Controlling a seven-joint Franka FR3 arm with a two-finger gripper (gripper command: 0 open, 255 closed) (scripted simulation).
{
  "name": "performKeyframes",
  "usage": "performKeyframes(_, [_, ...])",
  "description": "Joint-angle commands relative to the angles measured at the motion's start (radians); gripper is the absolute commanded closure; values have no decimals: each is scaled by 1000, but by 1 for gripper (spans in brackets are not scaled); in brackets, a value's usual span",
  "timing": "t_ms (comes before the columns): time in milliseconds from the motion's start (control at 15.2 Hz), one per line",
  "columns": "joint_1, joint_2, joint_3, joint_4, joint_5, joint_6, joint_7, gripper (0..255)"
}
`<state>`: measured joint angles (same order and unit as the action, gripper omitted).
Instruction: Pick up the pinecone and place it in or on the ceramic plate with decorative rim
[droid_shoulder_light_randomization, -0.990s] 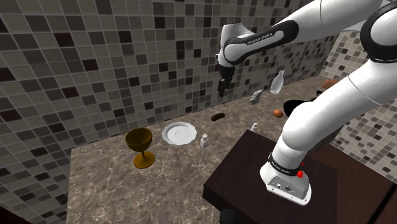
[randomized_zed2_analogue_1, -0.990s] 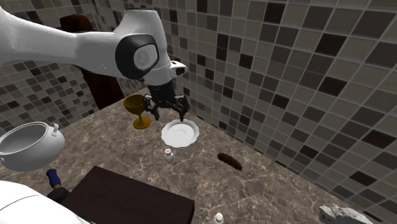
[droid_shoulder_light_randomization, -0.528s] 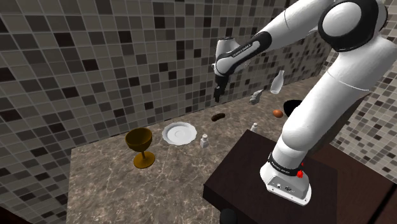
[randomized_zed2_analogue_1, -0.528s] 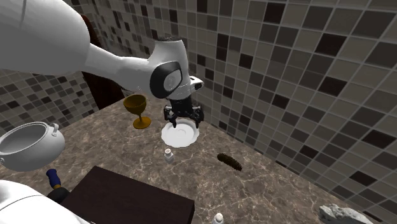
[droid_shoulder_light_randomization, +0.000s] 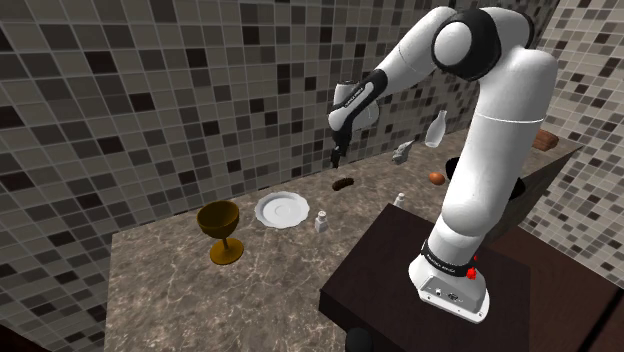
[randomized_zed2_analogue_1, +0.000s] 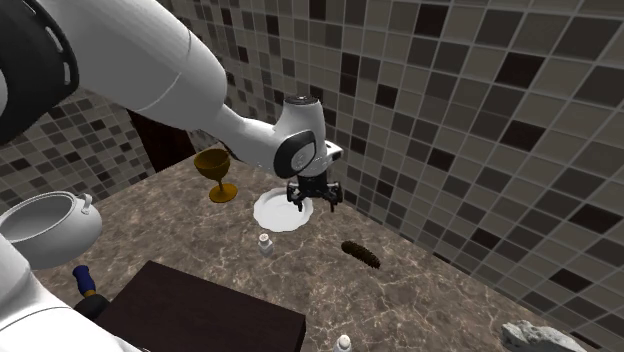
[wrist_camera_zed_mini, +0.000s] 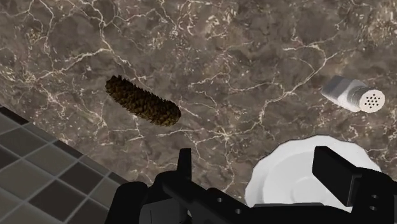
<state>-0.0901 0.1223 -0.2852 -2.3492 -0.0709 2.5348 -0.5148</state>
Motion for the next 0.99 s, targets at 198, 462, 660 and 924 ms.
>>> performKeyframes(198, [-47,201,22,120,90,90,-94,0])
performKeyframes(462, [-100,359,56,243,143,131,-153,0])
performKeyframes(660, [-116,409,69,273,155,154,-165,0])
performKeyframes(924, [-129,461,82,291,166,187,-173,0])
